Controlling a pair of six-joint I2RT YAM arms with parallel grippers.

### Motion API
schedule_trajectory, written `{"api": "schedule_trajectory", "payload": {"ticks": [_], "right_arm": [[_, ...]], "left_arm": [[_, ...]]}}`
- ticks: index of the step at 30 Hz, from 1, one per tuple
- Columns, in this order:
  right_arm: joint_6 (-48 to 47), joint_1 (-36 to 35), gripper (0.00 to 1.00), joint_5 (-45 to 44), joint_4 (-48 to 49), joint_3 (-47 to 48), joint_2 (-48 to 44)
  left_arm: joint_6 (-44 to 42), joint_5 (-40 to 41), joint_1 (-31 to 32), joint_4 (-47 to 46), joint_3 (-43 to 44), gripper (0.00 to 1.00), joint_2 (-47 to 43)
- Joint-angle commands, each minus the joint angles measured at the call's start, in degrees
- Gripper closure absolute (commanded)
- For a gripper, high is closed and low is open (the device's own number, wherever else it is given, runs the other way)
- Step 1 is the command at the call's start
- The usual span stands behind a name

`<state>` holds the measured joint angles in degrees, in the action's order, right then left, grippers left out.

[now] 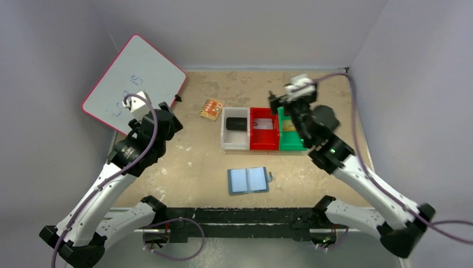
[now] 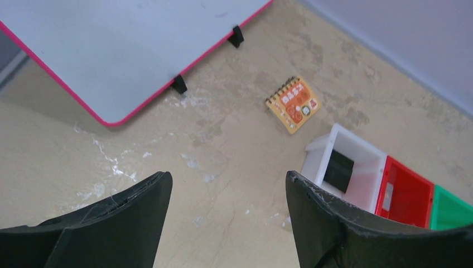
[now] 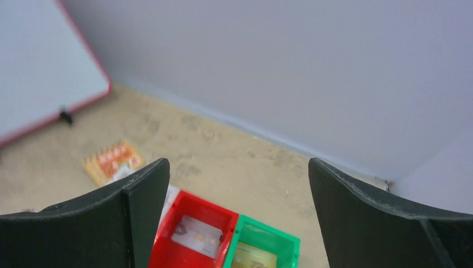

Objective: Take the credit cards out of the card holder

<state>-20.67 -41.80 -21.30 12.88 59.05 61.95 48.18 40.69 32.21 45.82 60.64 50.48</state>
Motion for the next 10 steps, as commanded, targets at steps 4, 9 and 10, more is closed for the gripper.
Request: {"api": "schedule_trajectory", "payload": {"ticks": [4,9,10], "right_arm": [[35.6,0.3,0.02,-22.2,-20.6,-4.9,-20.6],[44.3,0.3,0.0,-24.3,-29.8,-7.2,-24.1],[44.7,0.3,0.0,-24.4,-30.5,-7.4,-24.0]], "left_arm": [[-2.6,11.3,-0.4,6.5,9.1,0.21,0.8],[-1.6,15.8,-0.4,7.9,9.0,0.2,0.0],[-1.1,16.4,-0.4,8.1,8.9,0.19,-0.1]]}}
